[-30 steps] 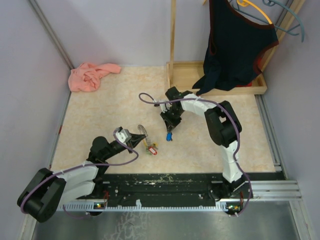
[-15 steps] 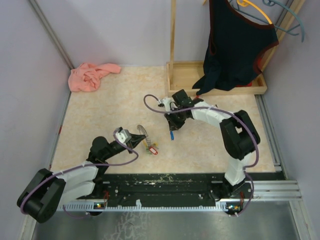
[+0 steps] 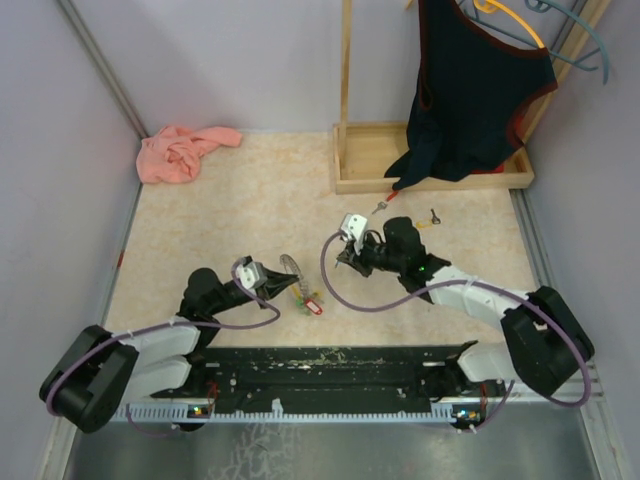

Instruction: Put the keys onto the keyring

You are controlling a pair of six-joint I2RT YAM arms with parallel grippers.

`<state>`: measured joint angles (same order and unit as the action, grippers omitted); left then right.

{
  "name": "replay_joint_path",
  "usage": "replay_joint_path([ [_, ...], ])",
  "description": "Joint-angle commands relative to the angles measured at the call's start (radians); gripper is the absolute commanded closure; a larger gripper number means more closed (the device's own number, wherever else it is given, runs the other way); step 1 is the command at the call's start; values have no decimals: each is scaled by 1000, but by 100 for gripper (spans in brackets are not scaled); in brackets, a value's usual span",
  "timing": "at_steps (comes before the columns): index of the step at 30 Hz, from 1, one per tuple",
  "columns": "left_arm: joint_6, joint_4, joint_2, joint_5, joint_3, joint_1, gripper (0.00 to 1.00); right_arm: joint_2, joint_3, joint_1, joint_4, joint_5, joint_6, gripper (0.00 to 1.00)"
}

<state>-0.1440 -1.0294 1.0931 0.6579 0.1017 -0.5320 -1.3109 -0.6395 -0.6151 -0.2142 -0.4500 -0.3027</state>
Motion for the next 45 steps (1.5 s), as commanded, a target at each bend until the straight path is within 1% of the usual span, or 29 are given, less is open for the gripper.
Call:
replay_joint_path([
  [1,-4,-127,38,114,30,3,99,83,61,-8,-271,-114,-58,100],
  [4,9,-163,60,160,31,3,99,99,100,-10,-349,-184,-68,100],
  [7,19,-182,71,201,36,11,99,103,108,-23,-351,-220,-101,100],
  [10,24,-178,74,239,46,22,99,110,110,-54,-335,-228,-139,100],
  [16,26,-174,67,300,57,44,99,134,144,-111,-365,-229,-184,100],
  [23,-25,-69,31,278,67,46,99,156,172,-154,-362,-205,-210,100],
  [29,-26,-68,51,281,72,46,99,132,152,-186,-331,-188,-235,100],
  [36,-25,-66,57,284,77,45,99,113,113,-195,-258,-208,-246,100],
  [45,-20,-70,80,301,84,45,99,90,88,-199,-237,-245,-246,100],
])
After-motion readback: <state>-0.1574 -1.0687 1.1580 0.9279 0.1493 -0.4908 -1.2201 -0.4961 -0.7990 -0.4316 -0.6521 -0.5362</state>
